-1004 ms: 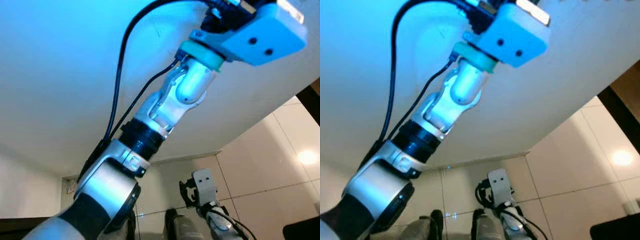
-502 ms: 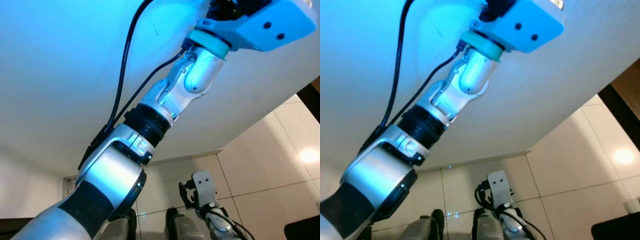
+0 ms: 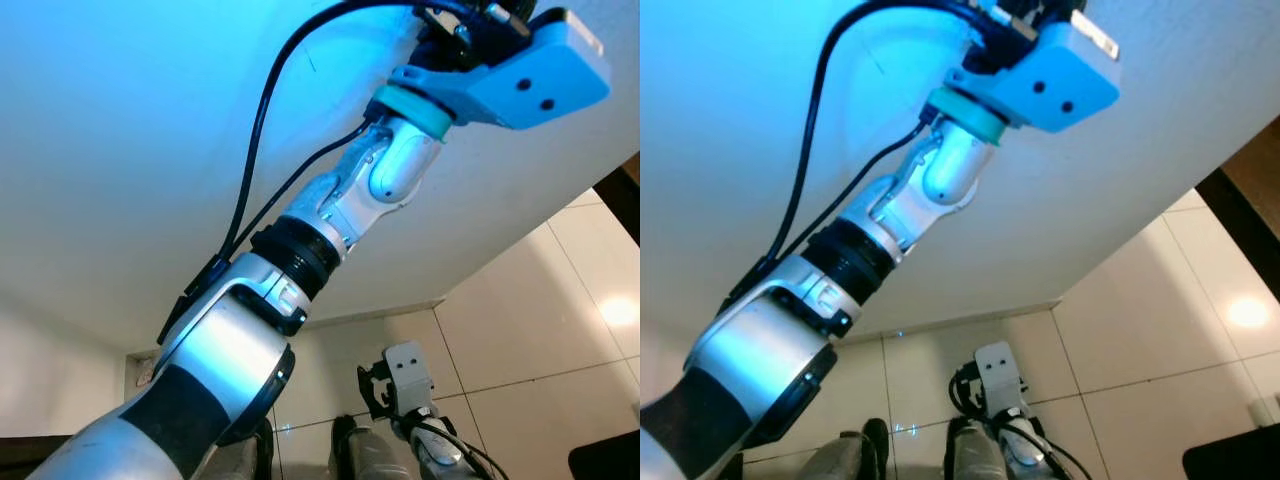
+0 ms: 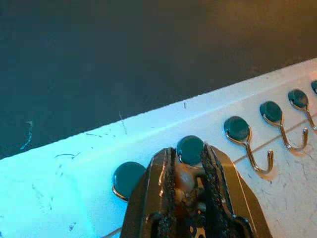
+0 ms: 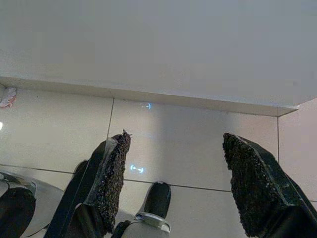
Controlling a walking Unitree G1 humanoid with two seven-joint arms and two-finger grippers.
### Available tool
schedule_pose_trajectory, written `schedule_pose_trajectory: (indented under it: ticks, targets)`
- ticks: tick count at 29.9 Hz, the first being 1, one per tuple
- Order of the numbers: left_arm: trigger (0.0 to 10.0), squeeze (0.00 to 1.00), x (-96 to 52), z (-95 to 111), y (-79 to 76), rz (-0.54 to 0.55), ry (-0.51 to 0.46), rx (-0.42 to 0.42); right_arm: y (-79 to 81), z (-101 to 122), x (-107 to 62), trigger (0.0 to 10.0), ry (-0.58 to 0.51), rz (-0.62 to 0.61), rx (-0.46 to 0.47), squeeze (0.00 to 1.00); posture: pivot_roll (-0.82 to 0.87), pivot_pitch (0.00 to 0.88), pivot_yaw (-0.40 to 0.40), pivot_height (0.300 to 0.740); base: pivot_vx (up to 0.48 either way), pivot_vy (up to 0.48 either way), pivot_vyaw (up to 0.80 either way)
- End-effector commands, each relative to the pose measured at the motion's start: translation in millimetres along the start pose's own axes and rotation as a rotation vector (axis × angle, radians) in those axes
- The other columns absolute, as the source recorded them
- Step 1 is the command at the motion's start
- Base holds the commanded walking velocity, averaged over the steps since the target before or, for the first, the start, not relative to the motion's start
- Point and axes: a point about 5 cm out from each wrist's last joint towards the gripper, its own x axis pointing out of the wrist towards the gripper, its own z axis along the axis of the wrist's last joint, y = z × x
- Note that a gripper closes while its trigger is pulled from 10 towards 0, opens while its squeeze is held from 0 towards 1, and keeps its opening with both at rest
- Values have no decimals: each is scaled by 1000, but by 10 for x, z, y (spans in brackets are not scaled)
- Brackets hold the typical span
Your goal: Hang keys on a hook
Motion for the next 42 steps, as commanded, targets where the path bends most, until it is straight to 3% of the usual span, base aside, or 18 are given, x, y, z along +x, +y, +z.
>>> schedule_pose_trajectory:
  ticks: [1,7,10,13,19,42]
  targets:
    - [10000,0,-44,-31,-73,-11,36,-13,22,-130,-72,10000,48,0,6,0,-177,284,51,740,0,0,0]
    - [10000,0,2,-31,51,29,20,-10,15,-132,-74,10000,49,0,5,0,-171,284,45,740,0,0,0]
    - [10000,0,14,-22,185,66,-2,-15,1,-123,-68,10000,47,0,3,0,-165,285,40,740,0,0,0]
    - [10000,0,-26,8,364,118,-37,-40,-11,-112,-61,10000,45,2,0,0,-158,287,33,740,0,0,0]
    - [10000,0,-64,97,481,166,-71,-95,-13,-115,-64,10000,46,7,-2,0,-153,288,28,740,0,0,0]
    - [10000,0,-161,168,484,108,-35,-136,-28,-98,-50,10000,45,16,-13,0,-153,278,17,740,0,0,0]
